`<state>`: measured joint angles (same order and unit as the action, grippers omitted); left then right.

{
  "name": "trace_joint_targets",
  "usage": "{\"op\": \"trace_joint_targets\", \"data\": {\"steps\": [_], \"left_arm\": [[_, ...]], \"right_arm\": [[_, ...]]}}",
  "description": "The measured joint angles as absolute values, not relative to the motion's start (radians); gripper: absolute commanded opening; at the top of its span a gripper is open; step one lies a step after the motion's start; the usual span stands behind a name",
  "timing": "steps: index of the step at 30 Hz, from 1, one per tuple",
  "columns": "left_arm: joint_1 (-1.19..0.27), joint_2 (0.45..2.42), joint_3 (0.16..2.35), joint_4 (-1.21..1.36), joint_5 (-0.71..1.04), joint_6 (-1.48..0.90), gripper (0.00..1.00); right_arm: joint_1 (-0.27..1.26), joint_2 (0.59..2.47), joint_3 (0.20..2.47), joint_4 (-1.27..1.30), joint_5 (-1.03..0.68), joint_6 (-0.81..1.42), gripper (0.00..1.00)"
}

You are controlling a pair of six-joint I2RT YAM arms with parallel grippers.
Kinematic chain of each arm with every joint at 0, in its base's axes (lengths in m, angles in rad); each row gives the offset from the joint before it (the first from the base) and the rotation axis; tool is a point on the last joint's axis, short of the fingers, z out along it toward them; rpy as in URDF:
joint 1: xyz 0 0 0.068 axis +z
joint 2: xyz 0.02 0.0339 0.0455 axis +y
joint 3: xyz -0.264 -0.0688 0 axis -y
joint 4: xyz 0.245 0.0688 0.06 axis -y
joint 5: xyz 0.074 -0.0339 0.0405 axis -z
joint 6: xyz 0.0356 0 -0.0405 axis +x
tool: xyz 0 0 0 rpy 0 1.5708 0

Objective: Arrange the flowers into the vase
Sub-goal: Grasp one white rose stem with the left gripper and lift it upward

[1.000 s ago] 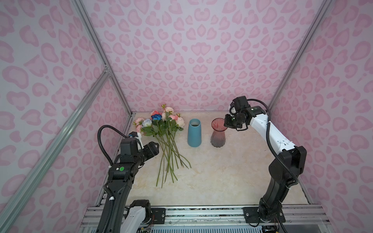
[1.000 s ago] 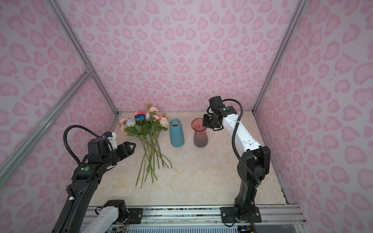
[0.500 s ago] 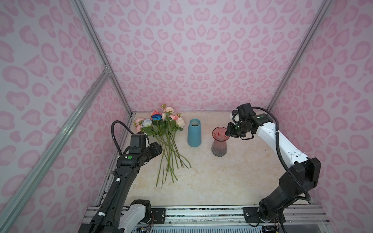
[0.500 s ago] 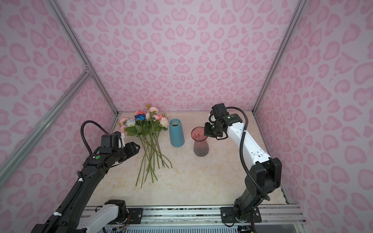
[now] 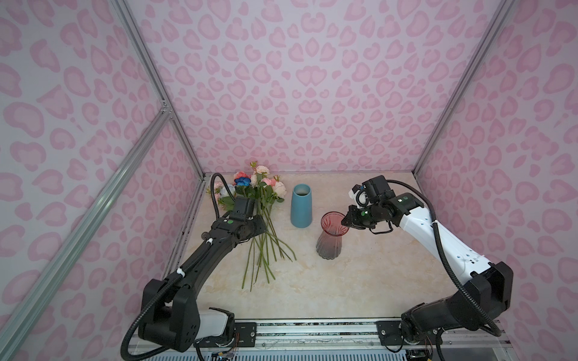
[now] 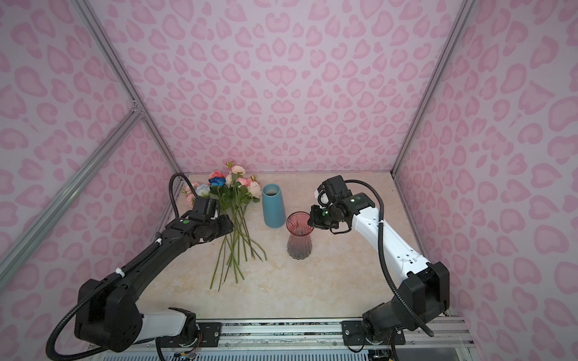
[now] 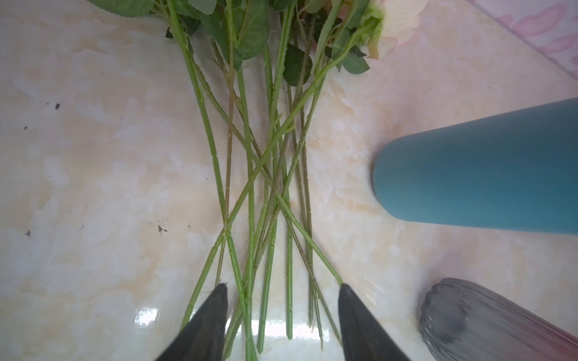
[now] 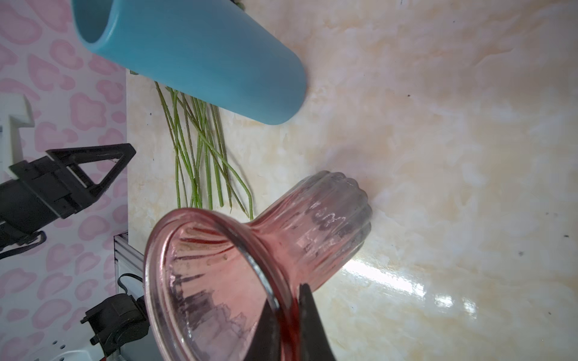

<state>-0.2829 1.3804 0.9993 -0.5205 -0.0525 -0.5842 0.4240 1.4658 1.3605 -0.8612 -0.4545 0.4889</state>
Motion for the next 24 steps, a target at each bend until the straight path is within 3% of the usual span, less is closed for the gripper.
{"op": "trace_joint_targets", "data": {"steps": [3,6,15,24], "left_arm": [[-0.286,1.475,1.042,-0.522,-0.103,-0.561,0.52],[-0.288,1.567,1.103,-0.527,-0.154,-0.524,0.5],[-0.293,1.768,1.234,-0.498,-0.232,-0.372,0.24],[-0.293,1.85,1.291,-0.499,-0.244,-0.302,0.22]], "right_arm": [[0.432,1.452,1.353,-0.859,-0.466,0.494,0.32],[0.434,1.437,1.35,-0.86,-0.467,0.493,0.37],[0.415,1.347,1.361,-0.927,-0.401,0.429,0.37],[0.353,1.237,1.306,-0.942,-0.363,0.387,0.38]]}}
